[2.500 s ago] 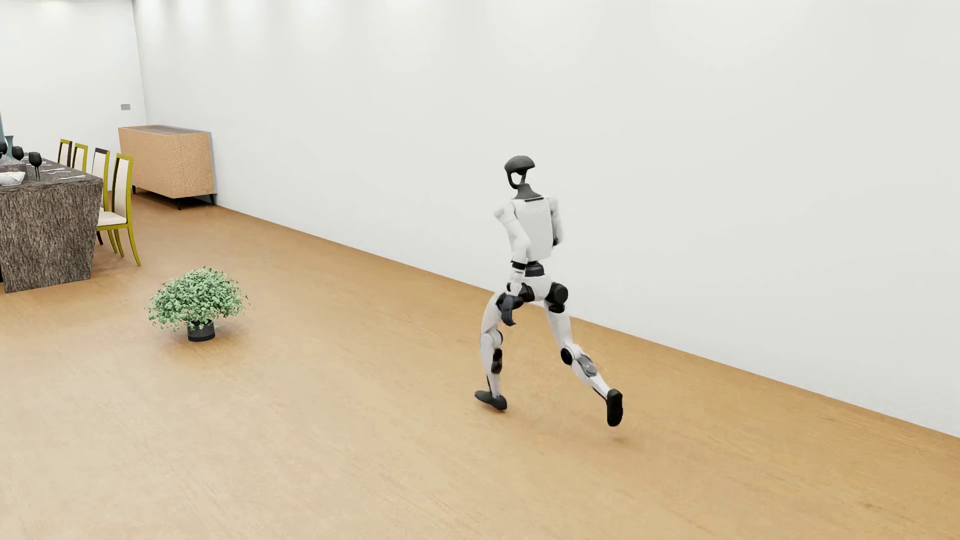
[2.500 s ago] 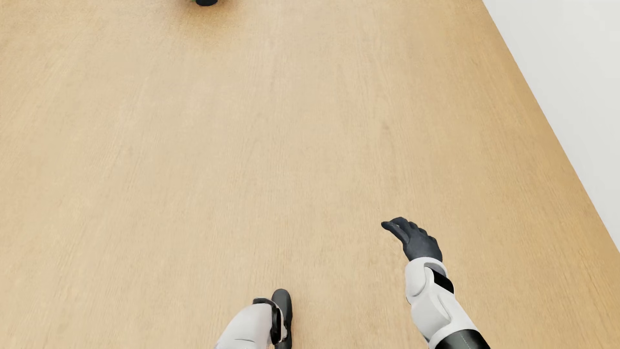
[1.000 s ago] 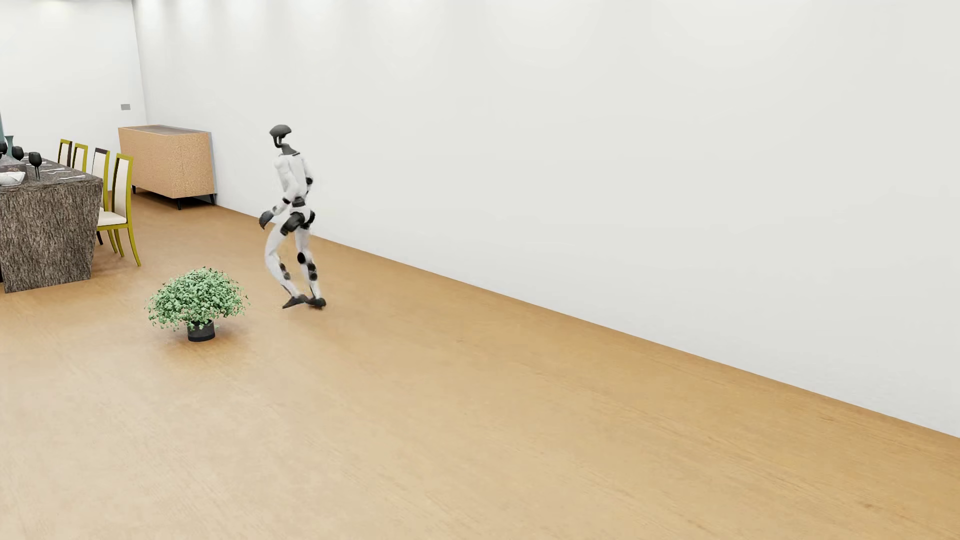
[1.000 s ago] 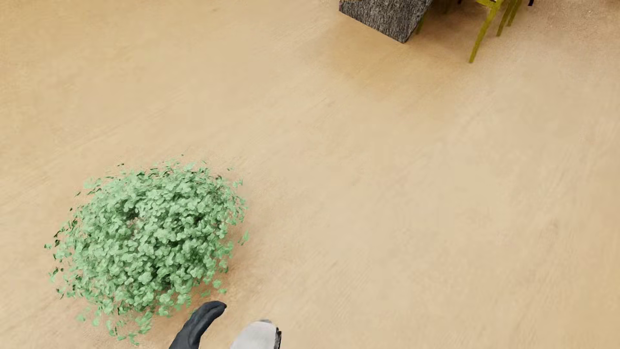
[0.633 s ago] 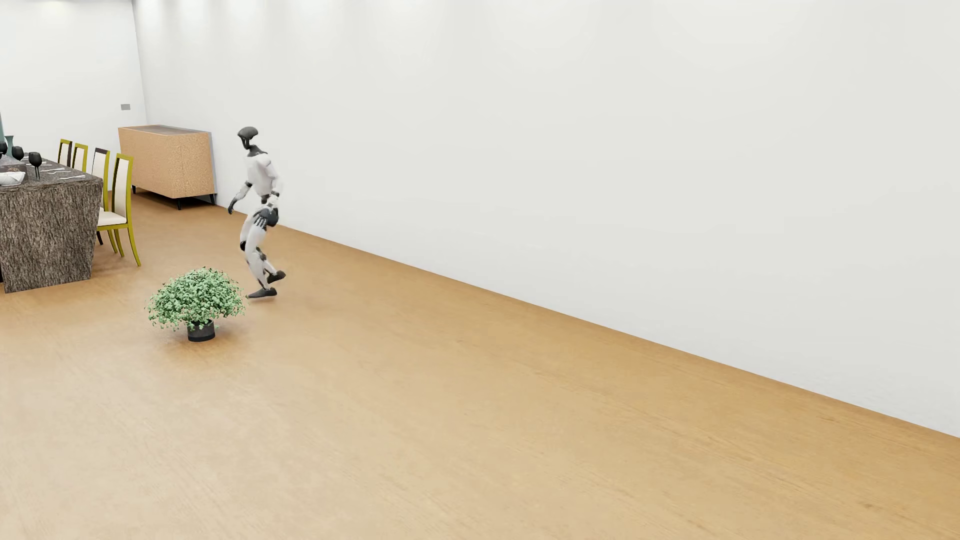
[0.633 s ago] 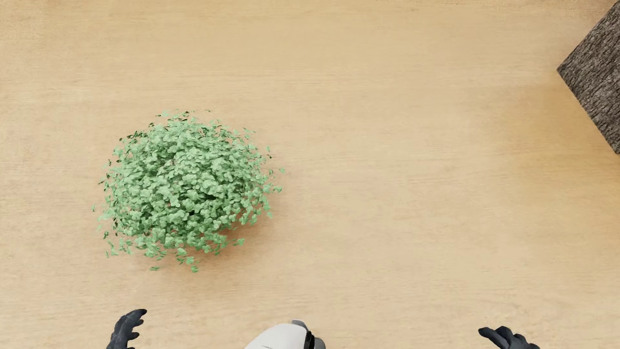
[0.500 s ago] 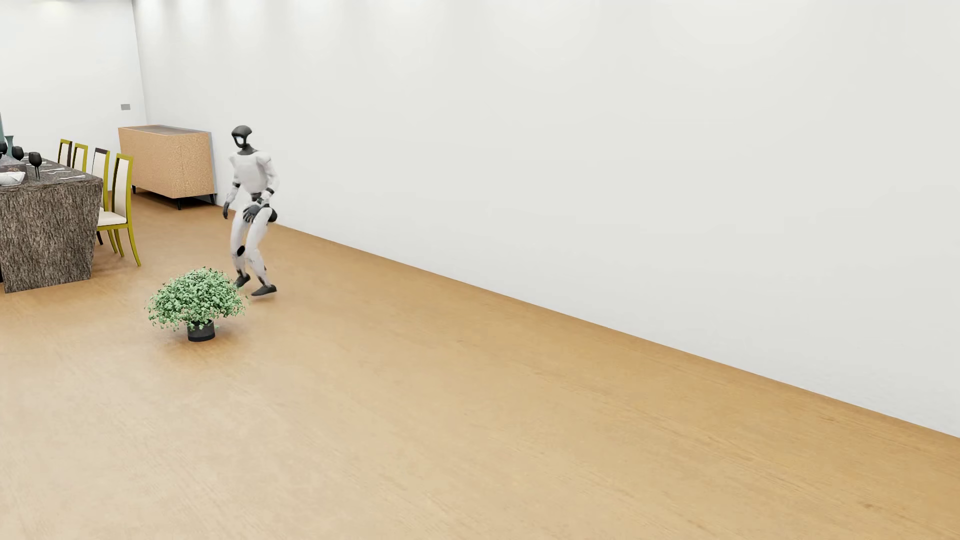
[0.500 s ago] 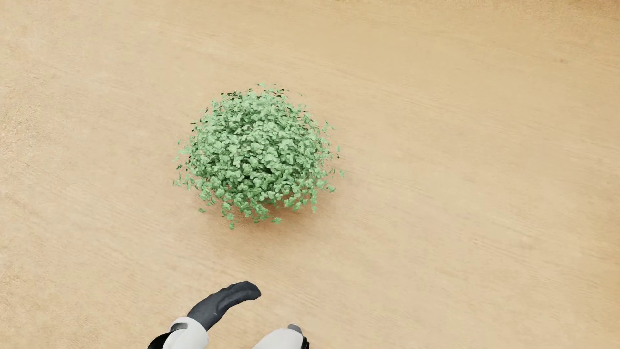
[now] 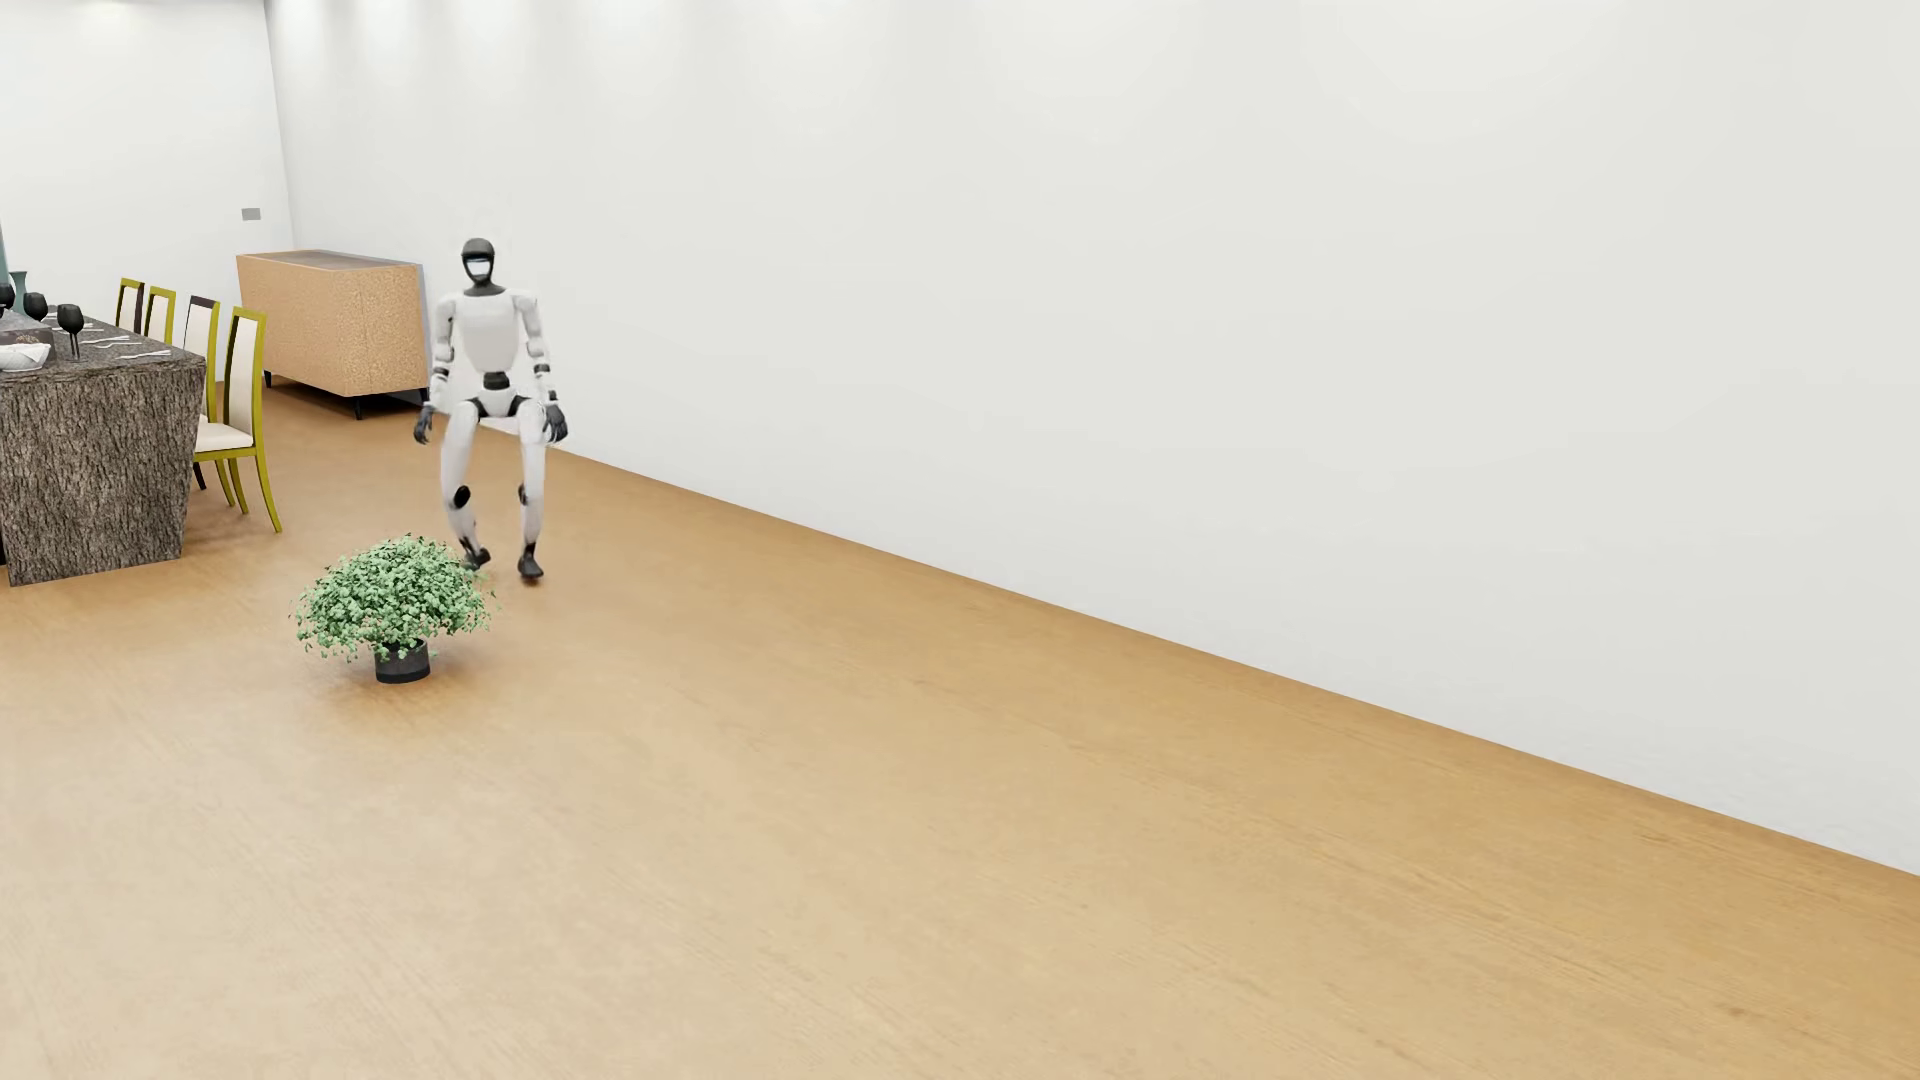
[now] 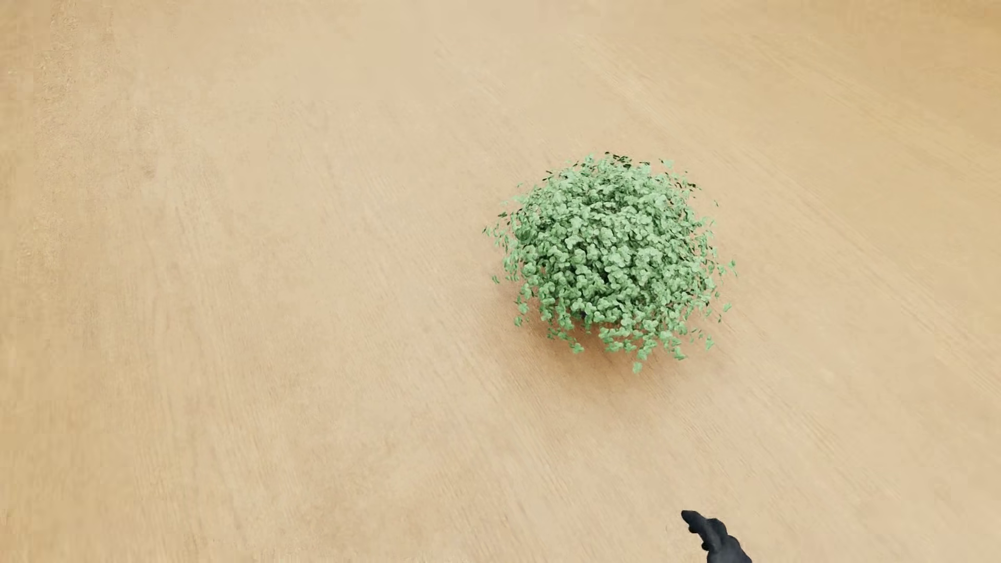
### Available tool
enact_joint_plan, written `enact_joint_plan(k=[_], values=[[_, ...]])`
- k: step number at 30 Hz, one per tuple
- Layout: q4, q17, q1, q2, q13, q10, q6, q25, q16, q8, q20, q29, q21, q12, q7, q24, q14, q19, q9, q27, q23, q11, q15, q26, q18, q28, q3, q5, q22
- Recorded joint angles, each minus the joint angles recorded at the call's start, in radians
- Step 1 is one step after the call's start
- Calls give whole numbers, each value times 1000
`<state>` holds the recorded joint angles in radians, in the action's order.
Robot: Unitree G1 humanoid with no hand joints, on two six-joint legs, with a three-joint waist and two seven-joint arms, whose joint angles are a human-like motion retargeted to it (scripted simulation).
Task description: Walk towards the plant
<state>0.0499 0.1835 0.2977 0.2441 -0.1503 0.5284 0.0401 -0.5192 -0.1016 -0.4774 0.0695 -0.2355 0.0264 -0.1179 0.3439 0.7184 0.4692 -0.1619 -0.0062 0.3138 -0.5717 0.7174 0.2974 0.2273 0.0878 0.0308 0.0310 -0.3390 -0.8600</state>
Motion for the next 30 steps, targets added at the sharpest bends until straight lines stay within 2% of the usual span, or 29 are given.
enact_joint_plan(k=[1,2,3,4,5,6,8,9,12,14,16,17,19,21,23,25,27,30], values=[[-38,30,-26,30,3,-40,-12,-15,-8,8,18,53,52,-11,-17,22,-22,6,4,7,-40,86,-53,-20,3,7,-4,-53,-20],[-69,74,-45,58,17,-66,-24,-44,-8,21,19,140,132,-23,-34,31,-38,19,7,11,-85,163,-96,-52,6,45,-6,-98,-24],[-90,104,-56,79,30,-77,-36,-78,-5,34,-6,226,202,-40,-54,14,-48,17,9,8,-126,224,-126,-83,7,93,-8,-131,-20],[-104,112,-62,100,37,-79,-45,-104,2,60,-42,277,240,-58,-74,-19,-53,13,12,6,-155,261,-110,-101,5,129,-9,-140,-14],[-112,98,-67,119,38,-82,-52,-111,9,109,-75,269,235,-74,-91,-50,-58,24,13,6,-168,266,-57,-107,2,143,-9,-118,-4],[-116,66,-73,124,33,-92,-58,-92,15,137,-102,214,197,-89,-103,-71,-65,34,13,5,-163,231,2,-104,-2,137,-6,-94,8],[-111,-21,-90,92,24,-132,-67,-19,22,181,-146,91,118,-117,-122,-90,-88,10,5,-21,-135,25,35,-79,-15,84,-1,-19,32],[-104,-50,-96,54,30,-150,-71,-10,22,165,-158,65,124,-129,-129,-88,-98,47,0,-35,-124,-80,24,-67,-23,52,1,11,42],[-64,-83,-86,-54,102,-141,-75,-89,20,92,-199,103,261,-153,-141,-57,-107,80,-10,-44,-131,-289,22,-52,-42,23,4,82,55],[-25,-91,-77,-85,153,-122,-64,-118,61,82,-310,165,342,-146,-143,-85,-104,90,-13,-34,-153,-364,-14,-15,-55,60,12,133,46],[9,-73,-75,-74,198,-110,-53,-126,106,99,-393,199,411,-126,-129,-112,-94,103,-14,-36,-164,-356,-9,-8,-66,80,23,164,48],[23,-60,-76,-68,216,-104,-49,-120,115,109,-394,200,437,-120,-122,-98,-90,110,-13,-35,-175,-344,-1,-20,-72,74,27,176,48],[43,-37,-77,-75,223,-95,-42,-90,114,105,-347,194,447,-104,-127,-35,-90,121,-12,-11,-205,-337,10,-44,-83,39,26,194,41],[52,-16,-76,-87,195,-94,-39,-50,103,87,-293,176,418,-77,-144,20,-95,131,-14,20,-215,-340,16,-62,-94,-22,17,204,37],[56,1,-76,-93,156,-93,-36,-7,90,72,-261,146,387,-57,-159,58,-96,138,-15,36,-230,-339,23,-76,-101,-42,9,210,55],[61,18,-76,-96,118,-92,-33,22,96,64,-268,147,381,-38,-167,48,-97,143,-15,58,-264,-337,30,-74,-109,-14,3,214,75],[67,33,-80,-94,106,-98,-30,29,93,66,-284,180,405,-42,-164,22,-99,149,-16,82,-319,-335,35,-84,-115,4,-2,220,90],[77,36,-86,-93,77,-103,-27,44,74,73,-296,204,428,-40,-156,24,-89,157,-19,99,-356,-335,44,-90,-119,1,-7,231,79]])
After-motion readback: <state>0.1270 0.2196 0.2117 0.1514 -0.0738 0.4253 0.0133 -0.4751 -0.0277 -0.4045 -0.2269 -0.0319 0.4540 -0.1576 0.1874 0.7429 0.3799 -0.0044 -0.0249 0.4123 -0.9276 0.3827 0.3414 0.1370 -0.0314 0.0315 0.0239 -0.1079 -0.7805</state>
